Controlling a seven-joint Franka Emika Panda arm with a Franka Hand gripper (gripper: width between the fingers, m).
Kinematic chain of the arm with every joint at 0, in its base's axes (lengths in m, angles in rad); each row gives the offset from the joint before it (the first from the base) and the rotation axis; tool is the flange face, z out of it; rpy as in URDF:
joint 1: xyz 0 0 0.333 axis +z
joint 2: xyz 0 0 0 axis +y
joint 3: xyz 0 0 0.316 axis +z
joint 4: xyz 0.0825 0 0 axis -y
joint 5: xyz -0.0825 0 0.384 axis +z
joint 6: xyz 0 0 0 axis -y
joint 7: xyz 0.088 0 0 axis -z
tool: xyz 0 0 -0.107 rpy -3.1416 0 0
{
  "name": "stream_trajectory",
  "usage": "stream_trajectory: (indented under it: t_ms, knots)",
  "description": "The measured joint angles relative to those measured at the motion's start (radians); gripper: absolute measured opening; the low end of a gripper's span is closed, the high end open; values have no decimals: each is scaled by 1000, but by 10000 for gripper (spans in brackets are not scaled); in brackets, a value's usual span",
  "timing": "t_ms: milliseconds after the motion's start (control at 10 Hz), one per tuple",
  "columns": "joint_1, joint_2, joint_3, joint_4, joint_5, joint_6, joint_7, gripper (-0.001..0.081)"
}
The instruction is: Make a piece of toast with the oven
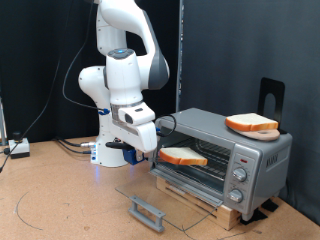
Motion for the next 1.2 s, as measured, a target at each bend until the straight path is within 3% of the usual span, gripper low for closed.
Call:
stream_trajectory:
  t_ms: [500, 1200]
  knots:
    - [14, 0, 26, -4, 7, -32, 20, 394]
    - [71, 0, 130, -12, 70, -30, 172, 394]
